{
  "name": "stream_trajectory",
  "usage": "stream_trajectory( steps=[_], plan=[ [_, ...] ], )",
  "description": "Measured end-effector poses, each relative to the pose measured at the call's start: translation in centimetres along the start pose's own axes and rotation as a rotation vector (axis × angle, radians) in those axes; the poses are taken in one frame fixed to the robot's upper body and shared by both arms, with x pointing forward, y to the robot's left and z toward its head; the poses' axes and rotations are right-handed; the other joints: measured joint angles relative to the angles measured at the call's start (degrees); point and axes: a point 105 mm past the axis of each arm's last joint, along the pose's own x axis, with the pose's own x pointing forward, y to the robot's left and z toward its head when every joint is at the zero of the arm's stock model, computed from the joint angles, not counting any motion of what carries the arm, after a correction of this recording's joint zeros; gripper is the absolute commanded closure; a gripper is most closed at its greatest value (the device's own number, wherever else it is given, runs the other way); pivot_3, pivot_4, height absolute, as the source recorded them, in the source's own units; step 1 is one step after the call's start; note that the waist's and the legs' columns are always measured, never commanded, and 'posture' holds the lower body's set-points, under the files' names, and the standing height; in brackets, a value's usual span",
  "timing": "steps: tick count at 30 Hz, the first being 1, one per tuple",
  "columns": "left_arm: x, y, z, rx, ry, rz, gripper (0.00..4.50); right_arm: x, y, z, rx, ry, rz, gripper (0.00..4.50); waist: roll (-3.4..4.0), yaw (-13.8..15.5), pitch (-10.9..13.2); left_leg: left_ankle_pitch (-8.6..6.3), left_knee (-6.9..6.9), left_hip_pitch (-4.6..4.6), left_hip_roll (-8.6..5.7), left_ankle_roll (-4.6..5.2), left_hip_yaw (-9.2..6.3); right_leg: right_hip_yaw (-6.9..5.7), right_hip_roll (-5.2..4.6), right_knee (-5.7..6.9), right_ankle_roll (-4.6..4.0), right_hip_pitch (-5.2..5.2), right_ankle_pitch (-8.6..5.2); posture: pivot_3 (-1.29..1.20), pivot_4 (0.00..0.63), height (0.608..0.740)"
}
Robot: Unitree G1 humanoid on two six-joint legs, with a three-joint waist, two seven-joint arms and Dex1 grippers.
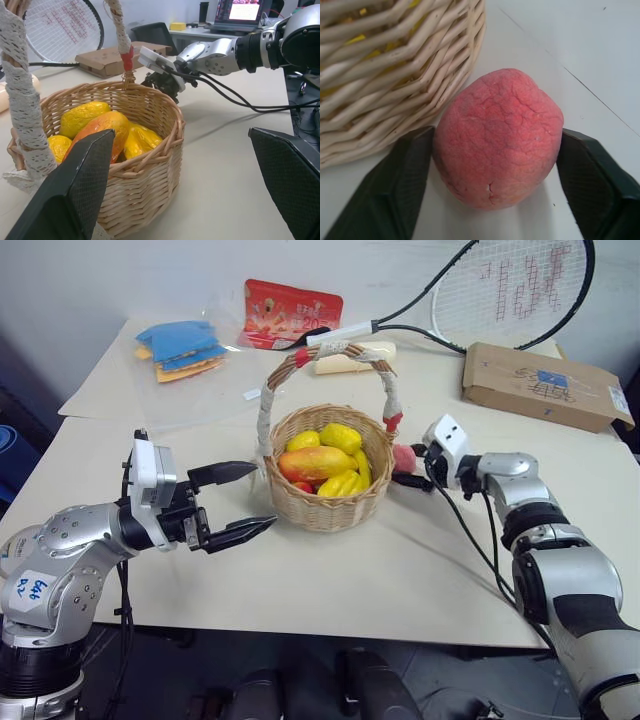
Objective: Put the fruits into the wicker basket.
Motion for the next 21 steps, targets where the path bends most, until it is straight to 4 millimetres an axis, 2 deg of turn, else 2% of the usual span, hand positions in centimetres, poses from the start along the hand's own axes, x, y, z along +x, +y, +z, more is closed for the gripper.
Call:
stream_trajectory(
  steps=[1,3,7,8,11,13,15,18,21],
  plan=[
    [0.0,0.0,0.0,-0.001,0.001,0.0,0.0,-0.2,-0.1,0.1,0.002,-0.004,-0.001,1.94,0.0,0.02,0.0,0.0,0.0,0.0,0.0,0.0,0.0,0.0,0.0,0.0,0.0,0.0,0.0,0.0,0.15,0.74],
    [-0.1,-0.1,-0.2,-0.006,0.005,0.001,0.0,-0.9,-0.6,0.3,0.009,-0.022,-0.006,1.94,0.01,0.06,0.0,0.0,0.0,0.0,-0.01,0.01,0.01,0.01,0.0,0.0,0.0,0.0,0.0,0.0,0.15,0.74],
    [-0.6,-0.1,-0.4,-0.009,0.007,0.014,0.0,-4.0,-2.2,1.1,0.006,-0.092,-0.034,1.94,0.01,0.18,0.0,-0.03,-0.03,-0.01,0.0,0.04,0.01,0.01,0.0,-0.04,0.0,0.0,0.0,0.0,0.15,0.74],
    [-0.9,0.0,-0.4,-0.005,0.005,0.028,0.0,-5.3,-2.3,1.3,-0.019,-0.106,-0.02,1.94,0.01,0.29,0.01,-0.05,-0.04,-0.01,0.0,0.09,0.01,0.01,0.0,-0.06,0.0,0.0,0.0,0.0,0.15,0.74],
    [-1.7,0.1,-0.3,0.004,0.002,0.06,0.0,-7.7,-2.0,2.1,-0.046,-0.155,0.037,1.94,0.01,0.34,0.01,-0.07,-0.04,0.0,0.0,0.11,0.01,0.01,0.0,-0.04,0.01,0.01,0.0,0.0,0.15,0.74],
    [-1.9,0.0,-0.3,0.011,0.001,0.064,0.0,-8.7,-1.1,3.2,-0.054,-0.2,0.092,1.94,0.02,0.1,0.01,-0.08,-0.06,0.05,0.04,0.1,0.02,0.04,0.01,-0.01,0.01,0.01,0.0,0.0,0.15,0.74],
    [-2.0,-0.2,-0.2,0.013,-0.004,0.061,0.0,-9.4,0.9,4.6,-0.063,-0.24,0.159,1.94,0.03,0.11,0.01,-0.08,-0.11,0.1,0.09,0.06,0.03,0.05,0.06,0.02,0.01,0.01,0.0,0.0,0.15,0.74],
    [-1.9,-0.2,-0.3,0.011,-0.01,0.065,0.0,-8.9,4.2,6.5,-0.058,-0.293,0.25,1.94,0.03,0.02,0.02,-0.1,-0.12,0.16,0.13,-0.02,0.04,0.11,0.15,0.1,0.01,0.01,0.0,0.0,0.15,0.74],
    [-1.8,-0.4,-0.4,0.008,-0.019,0.064,0.0,-7.8,8.1,9.6,-0.052,-0.395,0.329,1.94,0.03,0.06,0.02,-0.12,-0.12,0.17,0.13,-0.05,0.03,0.13,0.15,0.12,0.01,0.01,0.0,0.0,0.15,0.74]
  ],
)
